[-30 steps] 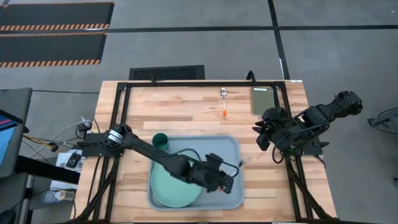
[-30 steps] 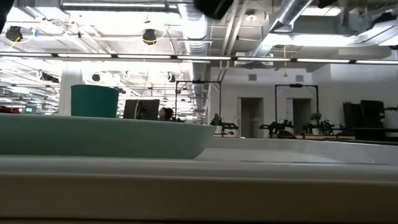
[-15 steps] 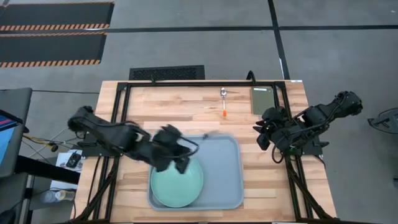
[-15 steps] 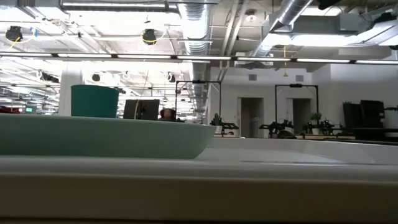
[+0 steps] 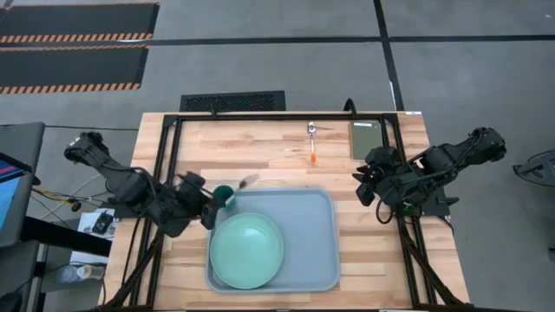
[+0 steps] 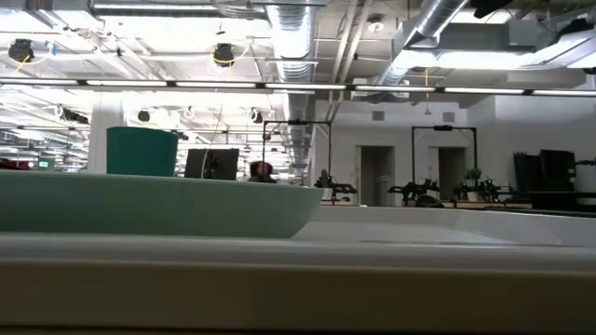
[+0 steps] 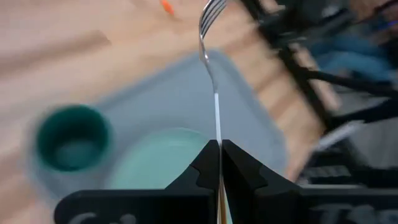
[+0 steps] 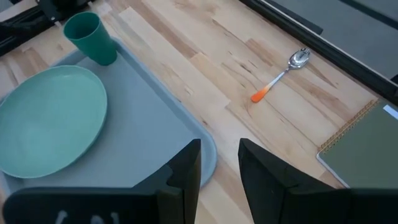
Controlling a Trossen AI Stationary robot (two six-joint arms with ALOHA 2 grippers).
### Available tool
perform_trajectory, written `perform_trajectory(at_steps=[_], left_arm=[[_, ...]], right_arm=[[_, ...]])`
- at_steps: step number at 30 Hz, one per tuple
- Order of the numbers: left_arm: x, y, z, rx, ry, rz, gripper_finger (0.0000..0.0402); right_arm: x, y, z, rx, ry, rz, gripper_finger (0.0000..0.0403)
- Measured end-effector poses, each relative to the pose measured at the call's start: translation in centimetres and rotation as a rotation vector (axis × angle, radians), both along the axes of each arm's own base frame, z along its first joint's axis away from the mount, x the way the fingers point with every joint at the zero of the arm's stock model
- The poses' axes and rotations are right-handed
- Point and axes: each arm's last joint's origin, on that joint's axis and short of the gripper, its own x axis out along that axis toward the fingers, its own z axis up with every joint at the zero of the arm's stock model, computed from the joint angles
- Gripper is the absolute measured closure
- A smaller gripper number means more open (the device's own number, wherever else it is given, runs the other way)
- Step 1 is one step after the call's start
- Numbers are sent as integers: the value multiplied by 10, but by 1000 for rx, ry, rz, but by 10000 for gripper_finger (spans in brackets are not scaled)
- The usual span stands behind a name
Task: Pick and place plate/cup/fork/spoon on tray
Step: Put the orange fork to the right side of the blue plate on the blue serving tray
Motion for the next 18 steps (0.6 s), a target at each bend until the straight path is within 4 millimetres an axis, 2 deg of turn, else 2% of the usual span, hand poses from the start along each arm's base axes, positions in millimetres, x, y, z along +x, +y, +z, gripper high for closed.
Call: perform_trajectory(at_steps=[6, 10, 14, 18], left_arm=[[16, -10, -42, -240, -398, -78, 401], [33, -18, -80, -392, -558, 96, 402], [56, -31, -115, -478, -642, 256, 402], [85, -51, -132, -581, -772, 354, 402]], right_arm=[[0, -1, 0, 5, 1, -5, 269], [1, 0, 0, 9, -6, -5, 269], [1, 0, 0, 10, -7, -4, 269], [1, 0, 0, 10, -6, -3, 269]])
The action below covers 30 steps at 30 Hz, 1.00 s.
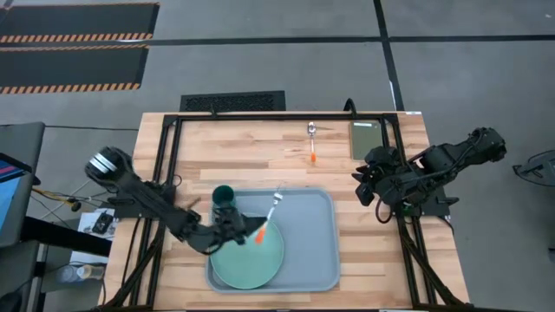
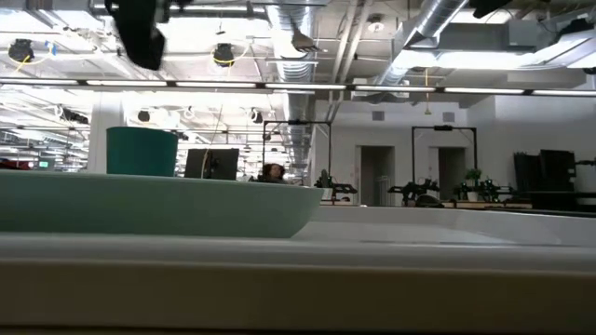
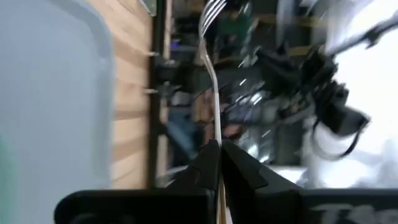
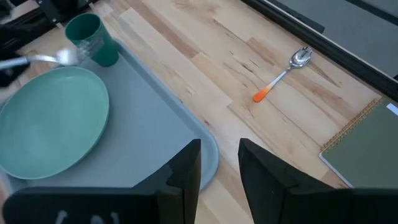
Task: Pick and place plate/cup/fork/spoon on tray
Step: Put the orange fork to the right side of the blue plate on the blue serving tray
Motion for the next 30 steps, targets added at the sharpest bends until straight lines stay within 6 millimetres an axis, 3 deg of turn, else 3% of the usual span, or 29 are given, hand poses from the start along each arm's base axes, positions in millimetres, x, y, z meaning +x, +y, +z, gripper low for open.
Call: perform_trajectory(at_steps=[8, 12, 19, 25, 30], left_arm=[[53, -38, -17, -110, -78, 89, 402], [70, -48, -21, -115, -84, 102, 402], [85, -65, -22, -117, -74, 260, 402], [96, -85, -26, -185, -23, 194, 402], [94, -87, -32, -171, 48, 175, 402]], right_arm=[[1, 0, 0, 4, -5, -4, 269], [2, 1, 0, 4, -5, -2, 269], [3, 2, -1, 4, -4, -1, 269], [3, 2, -1, -6, -8, -7, 269], [3, 2, -1, -8, -10, -8, 269]])
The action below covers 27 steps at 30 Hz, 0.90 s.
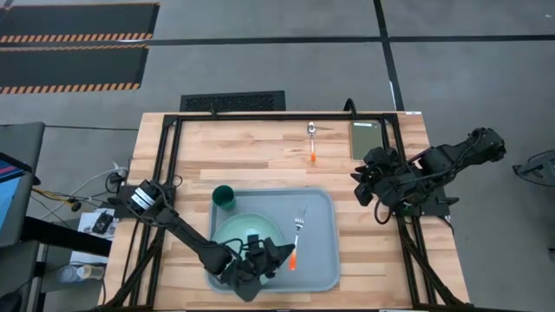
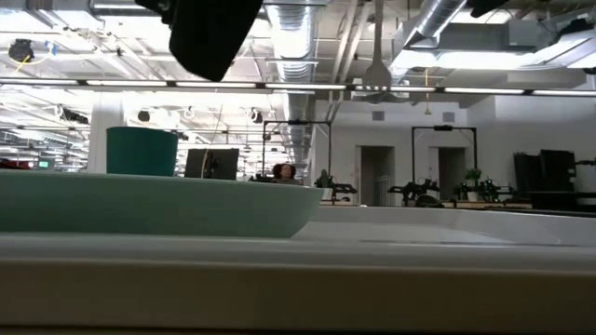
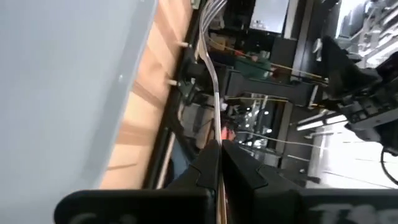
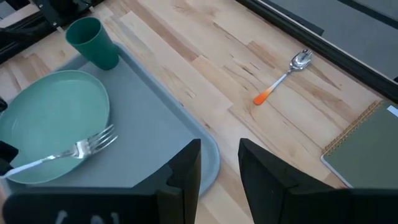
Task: Pick and place plate/cup/fork/spoon on tray
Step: Put the orange fork to the right side of the blue plate on the blue serving tray
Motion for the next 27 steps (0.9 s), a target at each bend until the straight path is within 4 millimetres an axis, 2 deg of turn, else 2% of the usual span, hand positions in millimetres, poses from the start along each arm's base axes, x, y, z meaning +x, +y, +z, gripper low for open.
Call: perform_trajectory(at_steps=[3, 8, 12, 14, 18, 21, 25, 27], left_arm=[[3, 2, -2, 74, 85, -97, 402], [17, 15, -6, 155, 223, -395, 402], [26, 34, 9, 328, 292, -629, 402], [24, 44, 20, 383, 333, -681, 402], [4, 61, 42, 452, 490, -613, 402], [-12, 67, 58, 432, 530, -473, 402], [-20, 67, 76, 408, 404, -291, 402], [-23, 63, 75, 395, 348, -261, 402]], right_arm=[[1, 0, -2, -3, 1, -2, 269], [1, 1, -12, -9, 42, 5, 269], [1, 2, -16, -9, 51, 11, 269], [1, 2, -17, -10, 58, 12, 269], [1, 2, -17, 3, 51, -3, 269], [2, 4, -18, 28, 26, -24, 269], [11, 12, -28, 67, -51, -18, 269], [14, 17, -33, 82, -85, -3, 269]])
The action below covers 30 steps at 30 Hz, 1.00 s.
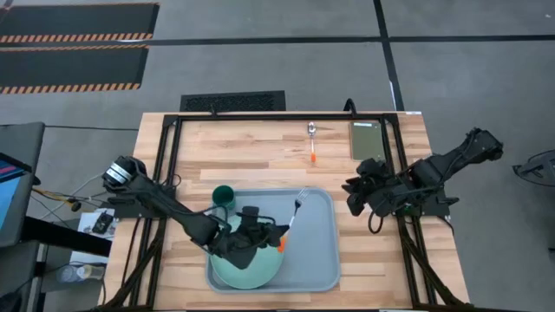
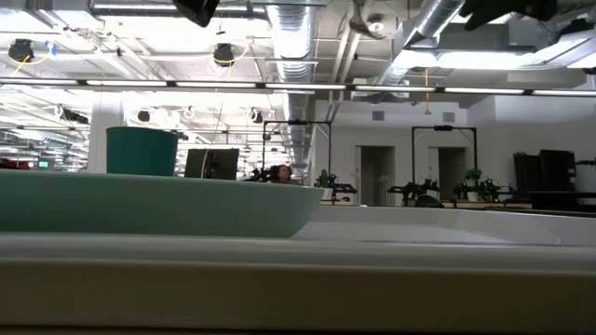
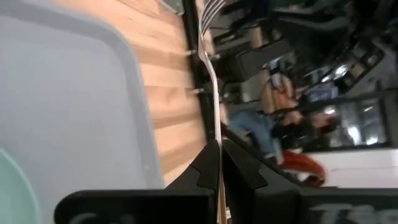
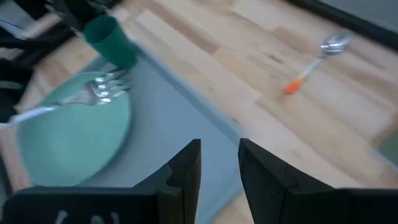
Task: Pick and place plate/cup/fork/spoon on tray
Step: Put the orange fork to the right side of the blue plate on the blue serving tray
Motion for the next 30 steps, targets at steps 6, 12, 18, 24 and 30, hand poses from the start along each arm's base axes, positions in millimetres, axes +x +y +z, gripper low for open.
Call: perform_trajectory(at_steps=[6, 12, 18, 24, 30], left_arm=[[-10, -1, -33, -77, -107, 51, 402], [-19, 9, -58, -25, -76, 110, 401], [-13, 17, -51, 67, 114, 88, 402], [6, 11, -46, 4, 155, 39, 401], [22, -11, -76, -157, 211, 22, 402]], right_arm=[[8, 16, -17, 46, -99, 41, 269], [5, 23, -23, 73, -108, 55, 269], [5, 23, -23, 68, -113, 51, 269], [5, 23, -22, 48, -120, 42, 269], [5, 22, -23, 40, -111, 47, 269]])
